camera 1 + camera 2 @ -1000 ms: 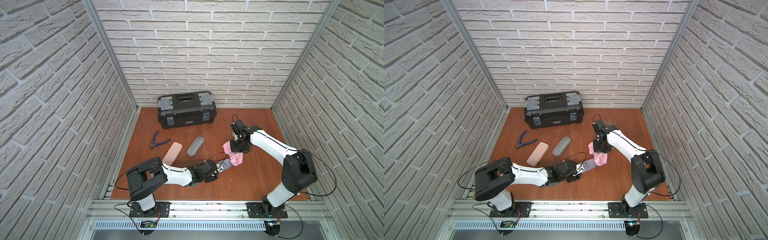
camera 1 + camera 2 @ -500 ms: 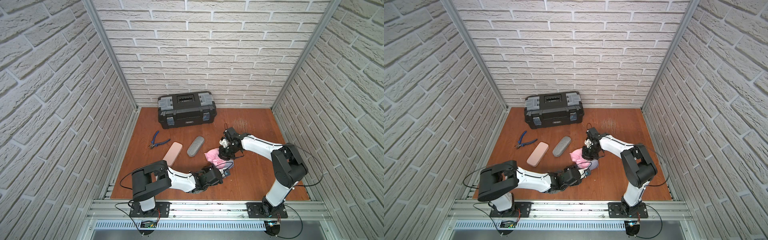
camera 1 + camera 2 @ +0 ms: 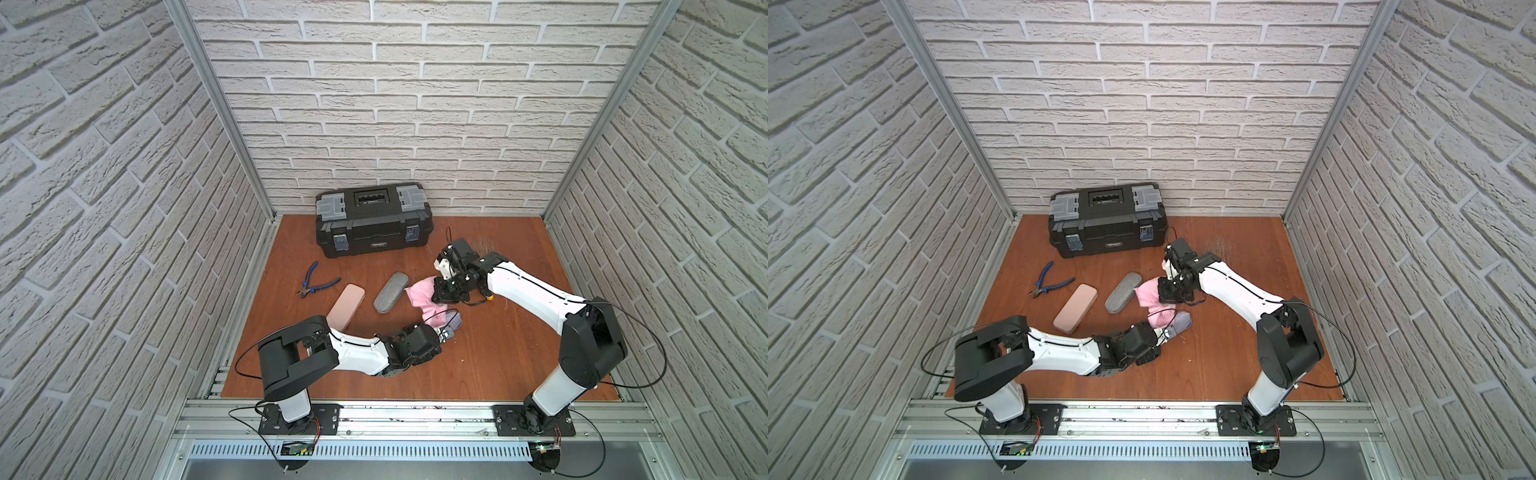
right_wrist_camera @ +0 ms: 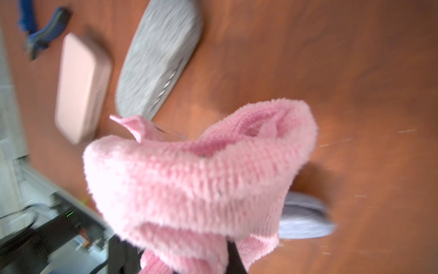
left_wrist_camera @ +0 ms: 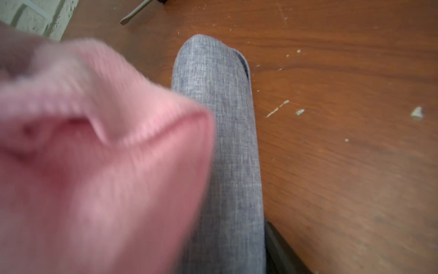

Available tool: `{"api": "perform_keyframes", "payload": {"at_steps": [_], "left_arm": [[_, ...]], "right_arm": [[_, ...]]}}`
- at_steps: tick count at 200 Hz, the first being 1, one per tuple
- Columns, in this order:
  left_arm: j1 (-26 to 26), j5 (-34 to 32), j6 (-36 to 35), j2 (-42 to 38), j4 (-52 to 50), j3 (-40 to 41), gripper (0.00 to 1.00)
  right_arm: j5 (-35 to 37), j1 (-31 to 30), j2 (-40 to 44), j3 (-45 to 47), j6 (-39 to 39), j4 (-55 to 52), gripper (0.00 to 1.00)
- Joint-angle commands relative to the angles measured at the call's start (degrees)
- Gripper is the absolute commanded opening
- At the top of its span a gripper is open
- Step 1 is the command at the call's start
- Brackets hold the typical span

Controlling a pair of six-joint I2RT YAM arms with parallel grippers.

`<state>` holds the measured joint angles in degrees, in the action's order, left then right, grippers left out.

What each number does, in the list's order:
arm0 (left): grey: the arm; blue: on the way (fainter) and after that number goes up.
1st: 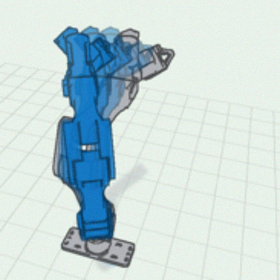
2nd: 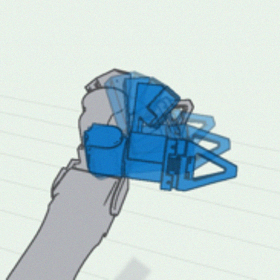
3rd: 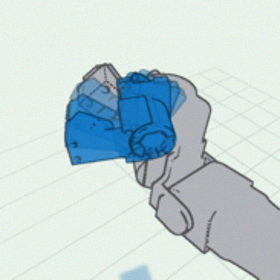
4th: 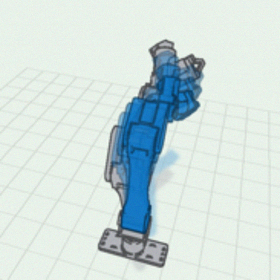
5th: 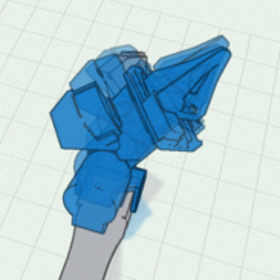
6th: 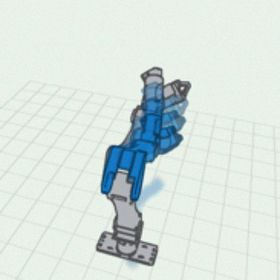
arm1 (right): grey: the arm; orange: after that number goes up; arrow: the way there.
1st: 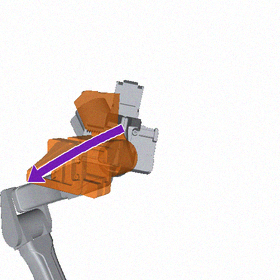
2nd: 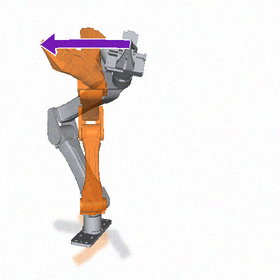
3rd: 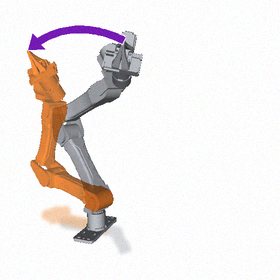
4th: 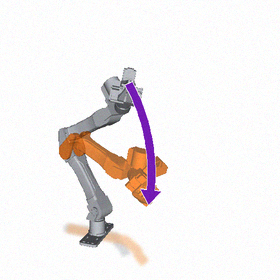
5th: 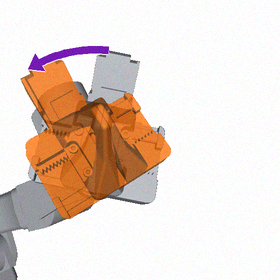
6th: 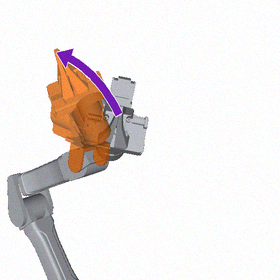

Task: Wipe the eyeglass case
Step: Wipe the dirt from the eyeglass case.

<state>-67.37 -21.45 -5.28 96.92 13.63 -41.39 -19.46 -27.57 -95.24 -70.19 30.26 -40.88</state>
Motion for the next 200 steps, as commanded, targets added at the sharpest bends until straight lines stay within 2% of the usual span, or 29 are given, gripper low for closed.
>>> {"api": "perform_keyframes", "payload": {"at_steps": [1,16,41,52,60,77,115,168,200], "left_arm": [[1.36,3.77,2.52,-0.80,-5.36,1.82,0.17],[1.83,5.08,3.02,-1.17,-5.35,2.15,0.17],[3.21,8.83,3.61,-1.79,-6.47,2.17,0.17],[3.89,10.72,3.46,-1.85,-7.47,1.93,0.17],[4.44,12.63,3.23,-1.85,-8.43,1.53,0.17],[5.60,15.44,3.15,-1.55,-10.42,0.63,0.17],[7.82,19.19,4.54,-0.77,-13.35,-1.23,0.17],[9.46,21.68,9.83,0.43,-21.74,-6.69,0.16],[9.41,23.80,13.02,0.28,-23.59,-8.76,0.16]], "right_arm": [[-10.83,2.60,-0.99,6.86,4.76,4.52,0.03],[-7.39,6.59,-1.63,8.30,1.17,1.92,0.03],[18.58,8.35,-2.37,1.71,-8.61,-11.14,0.03],[25.37,8.41,-2.08,-1.35,-10.30,-13.31,0.03],[27.74,8.24,-2.14,-3.56,-11.10,-13.86,0.03],[27.94,6.94,-4.15,-7.41,-13.43,-13.88,0.02],[29.29,3.77,-15.21,-14.53,-17.39,-17.56,0.03],[22.27,4.58,-11.34,-5.57,-16.45,-14.41,0.03],[17.18,5.64,-8.50,-0.02,-12.32,-11.33,0.03]]}}
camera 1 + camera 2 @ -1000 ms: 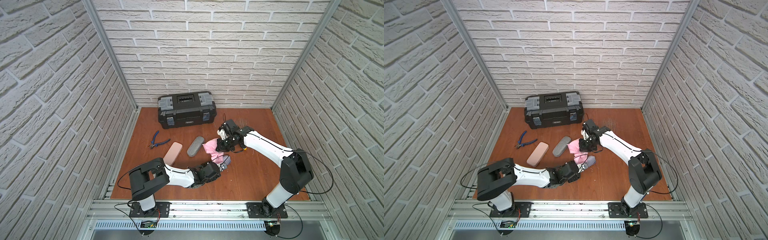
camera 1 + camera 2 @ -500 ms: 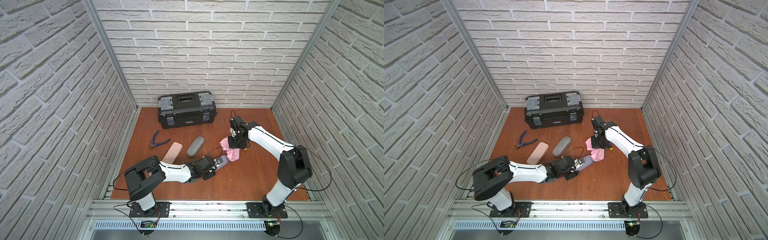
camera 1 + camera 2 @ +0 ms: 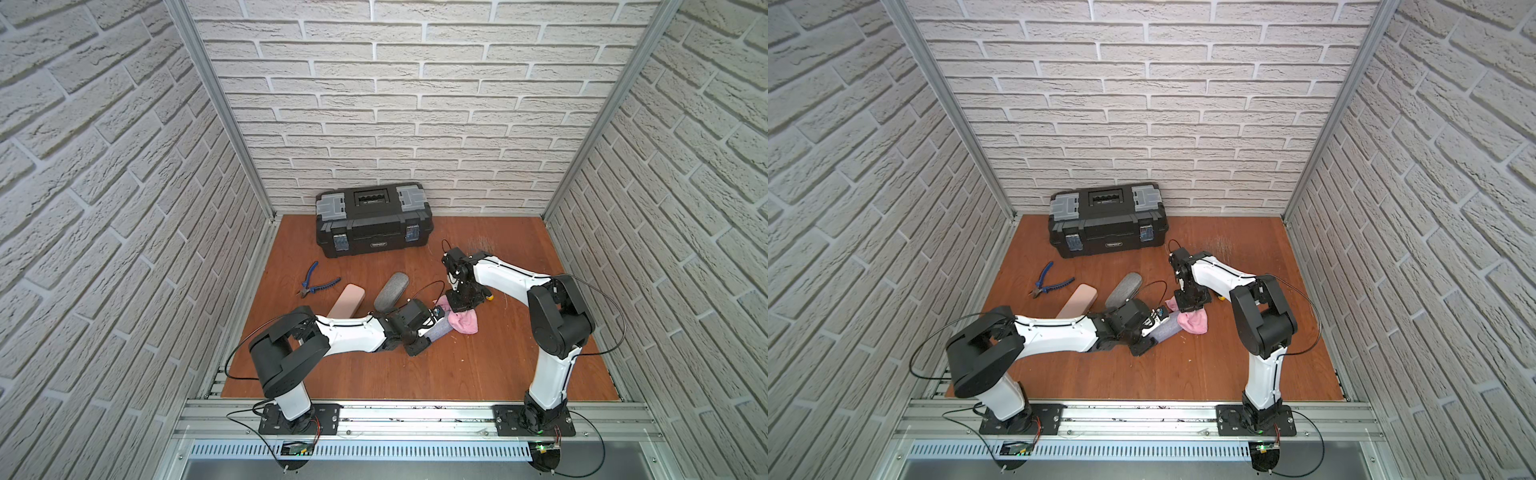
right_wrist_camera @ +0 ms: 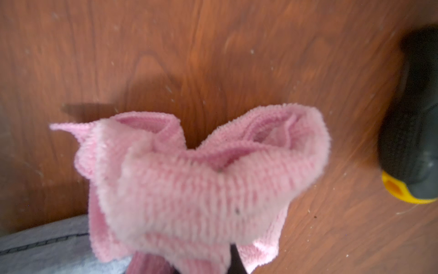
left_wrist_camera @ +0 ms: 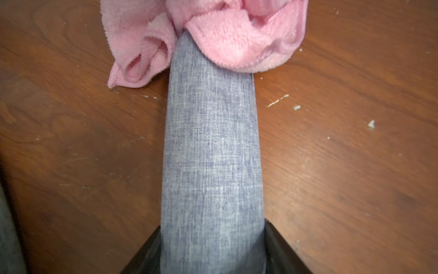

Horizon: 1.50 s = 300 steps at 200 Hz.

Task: Wipe the eyeglass case
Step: Wipe the dirt from the eyeglass case.

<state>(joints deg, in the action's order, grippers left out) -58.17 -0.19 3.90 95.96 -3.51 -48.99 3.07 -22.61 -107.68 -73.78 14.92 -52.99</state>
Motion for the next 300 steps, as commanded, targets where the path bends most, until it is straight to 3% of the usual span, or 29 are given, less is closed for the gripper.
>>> {"api": "perform_keyframes", "payload": {"at_steps": [1,110,198,253,300], "left_arm": [[0.23,2.63,3.92,1.24,-6.48,-1.22,0.16],[0.73,7.82,15.32,2.59,-7.35,-3.98,0.16],[4.24,13.13,18.67,1.88,-7.48,-5.21,0.15],[6.40,17.88,23.64,2.06,-2.49,-4.32,0.15],[6.99,18.20,25.44,2.76,-1.37,-4.18,0.15]], "right_arm": [[-5.62,0.70,4.08,3.73,3.19,0.87,0.03],[-19.91,-1.07,15.75,19.92,28.62,15.64,0.03],[-22.46,-6.04,22.75,24.62,39.30,18.18,0.03],[-22.91,-6.31,23.52,26.26,41.86,20.23,0.03],[-24.97,-8.18,24.96,25.59,43.87,20.76,0.03]]}}
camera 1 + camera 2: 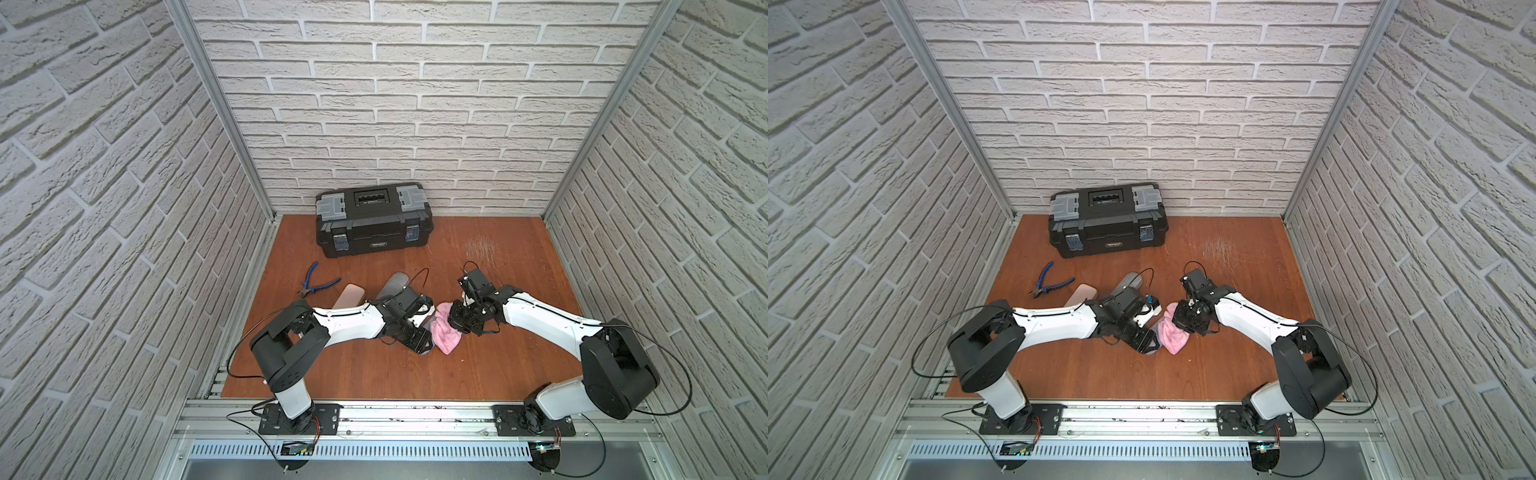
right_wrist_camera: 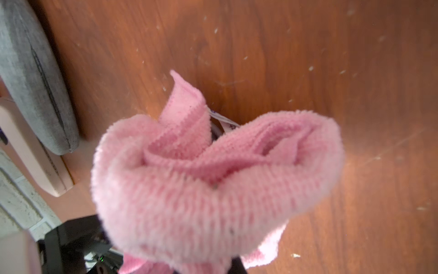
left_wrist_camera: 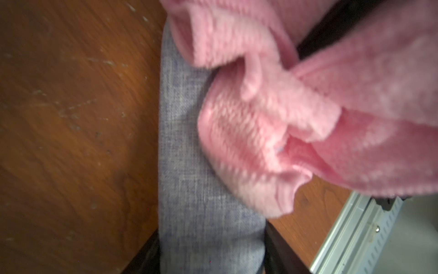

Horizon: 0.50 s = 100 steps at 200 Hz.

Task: Wipe the eyeglass case
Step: Wipe the dirt from the eyeglass case.

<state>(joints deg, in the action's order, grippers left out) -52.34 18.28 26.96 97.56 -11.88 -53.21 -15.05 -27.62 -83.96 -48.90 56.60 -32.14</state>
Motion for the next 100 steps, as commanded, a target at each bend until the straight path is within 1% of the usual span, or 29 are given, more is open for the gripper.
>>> {"api": "perform_keyframes", "payload": {"at_steps": [1,29,47,58,65,88,100], "left_arm": [[1.17,-0.22,2.43,1.20,7.07,0.04,0.15],[2.25,1.52,4.67,1.14,10.04,0.71,0.15],[3.22,3.55,5.70,1.08,11.26,1.34,0.15],[4.17,5.79,6.67,0.64,12.61,2.25,0.15],[4.87,7.53,7.55,0.55,13.45,2.93,0.15],[6.86,15.20,9.26,-0.09,16.30,4.17,0.15],[7.63,19.03,10.80,-0.15,18.24,4.74,0.14]], "right_arm": [[-6.89,-3.25,1.25,0.69,2.28,-0.01,0.03],[-9.43,-5.79,1.72,0.64,5.09,2.81,0.03],[-11.79,-5.68,3.32,0.15,5.31,4.69,0.03],[-11.50,-4.45,4.02,-2.03,1.79,1.75,0.03],[-9.88,-2.95,4.06,-3.99,-2.09,-2.18,0.02],[-2.18,4.86,2.69,-8.15,-15.43,-14.64,0.03],[3.35,7.88,1.80,-8.60,-20.08,-17.39,0.02]]}}
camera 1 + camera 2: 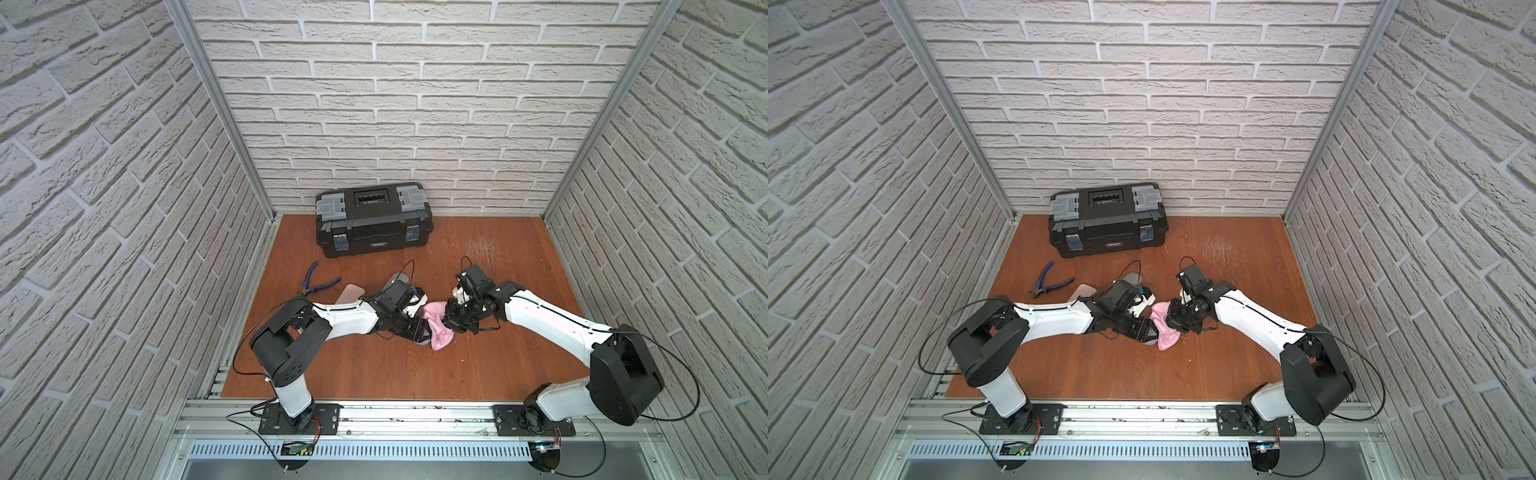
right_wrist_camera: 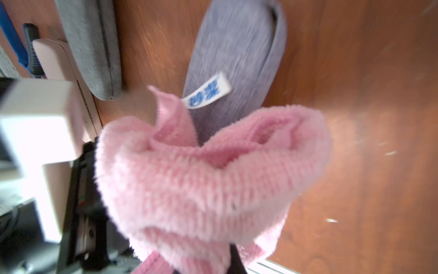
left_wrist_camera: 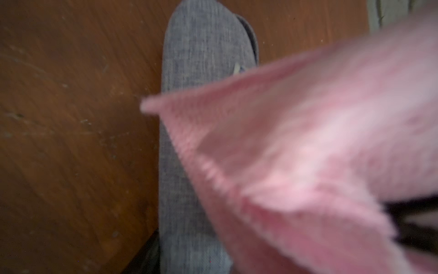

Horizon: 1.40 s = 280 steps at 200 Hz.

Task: Wipe the eyeglass case
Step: Wipe the dirt from the eyeglass case.

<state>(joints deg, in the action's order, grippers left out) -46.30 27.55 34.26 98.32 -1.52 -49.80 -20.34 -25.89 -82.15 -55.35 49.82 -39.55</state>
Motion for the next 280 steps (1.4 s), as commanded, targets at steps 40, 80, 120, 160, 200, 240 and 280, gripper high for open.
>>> {"api": "perform_keyframes", "payload": {"at_steps": [40,80,120,160,200,240,280], "left_arm": [[3.18,17.83,9.37,1.20,12.82,2.73,0.12],[5.39,21.45,12.64,5.97,17.71,3.65,0.10],[7.04,24.89,12.94,11.71,16.79,1.47,0.06],[7.54,25.55,10.01,13.08,13.27,-0.36,0.03],[7.73,24.80,8.98,13.90,12.15,-1.57,0.02],[7.80,23.98,7.27,13.53,9.92,-2.08,0.02],[7.70,23.62,6.37,12.11,9.33,-0.67,0.03]], "right_arm": [[19.88,10.24,-5.85,-2.48,-19.62,-9.45,0.02],[13.97,10.12,-12.07,-5.53,-19.94,-3.36,0.02],[0.65,8.77,-14.00,-2.08,-17.76,6.72,0.02],[-9.41,3.24,-12.22,1.77,-15.37,10.41,0.03],[-16.46,-4.67,-5.32,3.38,-12.36,12.04,0.03],[-20.96,-7.31,0.15,2.05,-12.47,11.42,0.03],[-3.42,4.79,0.95,-0.93,-19.85,-6.00,0.03]]}}
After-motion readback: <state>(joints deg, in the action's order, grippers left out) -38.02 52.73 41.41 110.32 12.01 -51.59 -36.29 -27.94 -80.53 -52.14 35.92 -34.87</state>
